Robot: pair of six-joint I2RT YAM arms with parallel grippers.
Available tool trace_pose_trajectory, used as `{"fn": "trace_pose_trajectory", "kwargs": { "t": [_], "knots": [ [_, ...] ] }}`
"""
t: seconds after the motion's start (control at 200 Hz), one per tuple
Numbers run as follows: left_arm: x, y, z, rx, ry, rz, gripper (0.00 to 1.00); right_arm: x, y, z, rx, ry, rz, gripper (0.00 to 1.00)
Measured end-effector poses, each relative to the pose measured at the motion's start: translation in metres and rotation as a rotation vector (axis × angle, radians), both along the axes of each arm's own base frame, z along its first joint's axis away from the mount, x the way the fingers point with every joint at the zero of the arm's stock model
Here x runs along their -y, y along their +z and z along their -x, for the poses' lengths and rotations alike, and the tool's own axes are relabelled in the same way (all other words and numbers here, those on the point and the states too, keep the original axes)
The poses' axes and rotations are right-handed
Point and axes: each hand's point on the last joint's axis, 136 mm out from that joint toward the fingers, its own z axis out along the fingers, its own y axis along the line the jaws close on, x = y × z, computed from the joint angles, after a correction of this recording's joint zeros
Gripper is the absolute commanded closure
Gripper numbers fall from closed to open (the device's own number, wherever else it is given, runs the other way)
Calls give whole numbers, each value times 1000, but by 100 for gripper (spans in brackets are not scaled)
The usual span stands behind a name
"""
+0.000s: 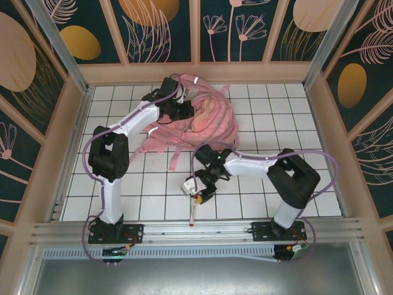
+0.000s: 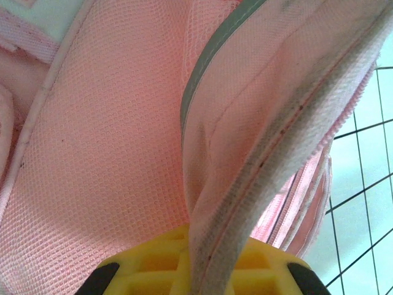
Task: Pack the student bag
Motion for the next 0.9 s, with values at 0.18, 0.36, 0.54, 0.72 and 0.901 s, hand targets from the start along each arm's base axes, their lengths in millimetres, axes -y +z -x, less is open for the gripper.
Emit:
{"fn": "trace_pose_trajectory", "kwargs": {
  "t": [0.18,0.36,0.54,0.72,0.901],
  "knots": [
    [-6,-1,5,2,-6,-10,100,5,-27,14,54,88,75,46],
    [-6,-1,5,6,-14,-12,100,15,-29,23,41,82,93,85],
    [-6,-1,5,6,-16,-11,100,16,-25,20,28,24,101,100],
    [-6,2,8,-2,-26,-1,100,25,-8,-19,-45,-262,52,100],
    [-9,3,14,-26,-35,3,100,37,94,-127,-136,-837,-364,100]
  ]
}}
